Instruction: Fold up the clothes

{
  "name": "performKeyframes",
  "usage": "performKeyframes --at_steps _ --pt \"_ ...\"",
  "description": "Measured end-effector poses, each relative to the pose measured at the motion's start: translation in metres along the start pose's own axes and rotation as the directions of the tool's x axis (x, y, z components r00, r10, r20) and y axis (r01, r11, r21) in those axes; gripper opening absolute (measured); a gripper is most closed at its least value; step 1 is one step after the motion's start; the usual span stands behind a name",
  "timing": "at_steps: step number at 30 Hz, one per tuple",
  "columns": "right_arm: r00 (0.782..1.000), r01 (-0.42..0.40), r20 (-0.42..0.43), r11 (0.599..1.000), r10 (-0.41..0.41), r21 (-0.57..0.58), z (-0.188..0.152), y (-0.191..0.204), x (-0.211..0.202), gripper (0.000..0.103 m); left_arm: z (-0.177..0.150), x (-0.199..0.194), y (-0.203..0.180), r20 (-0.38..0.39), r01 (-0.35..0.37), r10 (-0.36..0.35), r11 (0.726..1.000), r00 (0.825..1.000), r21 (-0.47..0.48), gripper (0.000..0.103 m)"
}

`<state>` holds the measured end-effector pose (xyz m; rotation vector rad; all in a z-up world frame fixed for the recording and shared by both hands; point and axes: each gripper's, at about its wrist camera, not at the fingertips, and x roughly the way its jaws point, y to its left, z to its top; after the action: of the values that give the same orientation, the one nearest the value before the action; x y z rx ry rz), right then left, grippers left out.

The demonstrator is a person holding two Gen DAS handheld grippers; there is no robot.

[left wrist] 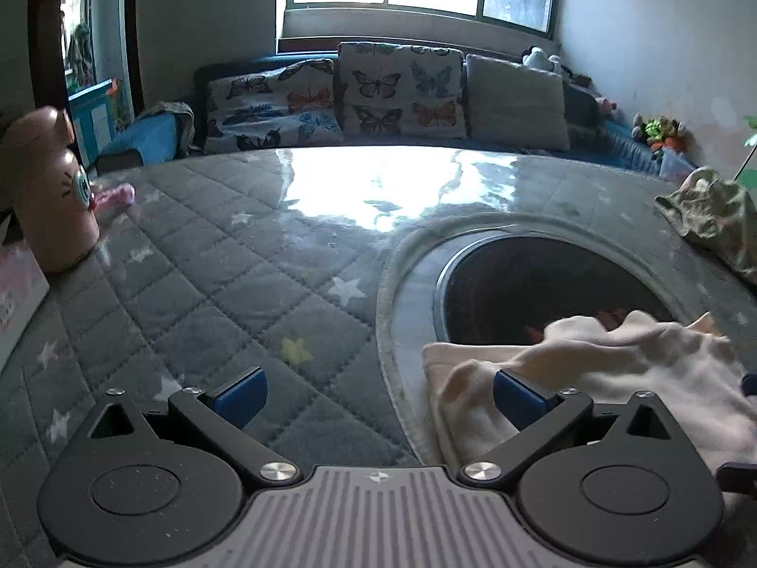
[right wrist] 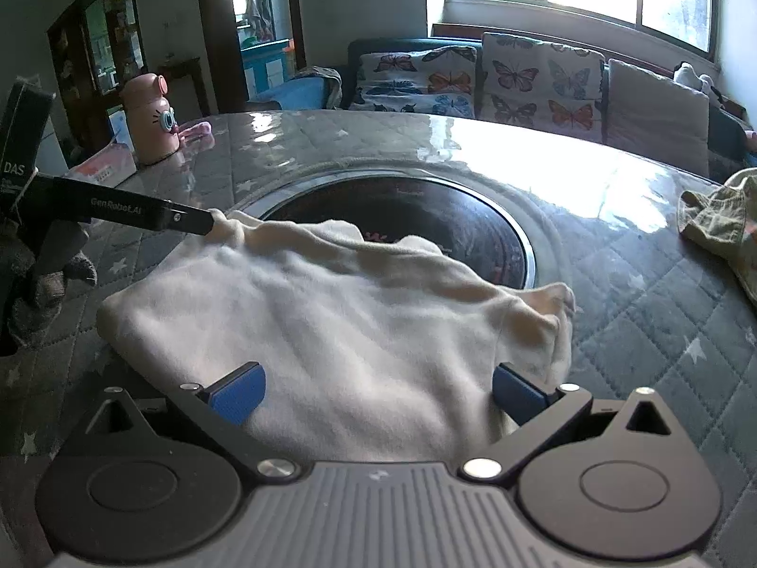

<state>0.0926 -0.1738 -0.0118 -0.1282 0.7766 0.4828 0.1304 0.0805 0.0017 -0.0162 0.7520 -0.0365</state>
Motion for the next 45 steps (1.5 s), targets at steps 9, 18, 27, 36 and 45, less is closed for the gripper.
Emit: performKeyframes --at_steps 9,18,27,36,45 --pt "1.0 0.001 0.015 1.0 -0.001 -0.016 0.017 -0.007 0.014 0.103 -0.002 0.012 0.008 -0.039 -0.01 0.01 1.0 0.999 -0.015 0.103" --pt "0.999 0.0 0.041 0.994 -0.005 0.106 0.015 -0.037 0.015 0.103 -0.002 -0.009 0.011 0.031 0.075 -0.074 0.997 0.997 -0.03 0.103" --pt "0.995 0.094 0.022 0.977 -0.1 0.189 0.005 -0.06 0.005 0.09 -0.017 -0.029 -0.004 0.004 0.176 -0.176 0.984 0.984 -0.026 0.088" --pt "0.995 0.093 0.006 0.97 -0.097 0.227 0.0 -0.063 0.005 0.061 -0.025 -0.025 -0.02 -0.045 0.212 -0.214 0.976 0.976 -0.043 0.059" --pt "0.997 0.07 0.014 0.964 -0.076 0.257 -0.001 -0.063 0.006 0.025 -0.028 -0.027 -0.027 -0.052 0.223 -0.227 0.972 0.972 -0.079 0.032"
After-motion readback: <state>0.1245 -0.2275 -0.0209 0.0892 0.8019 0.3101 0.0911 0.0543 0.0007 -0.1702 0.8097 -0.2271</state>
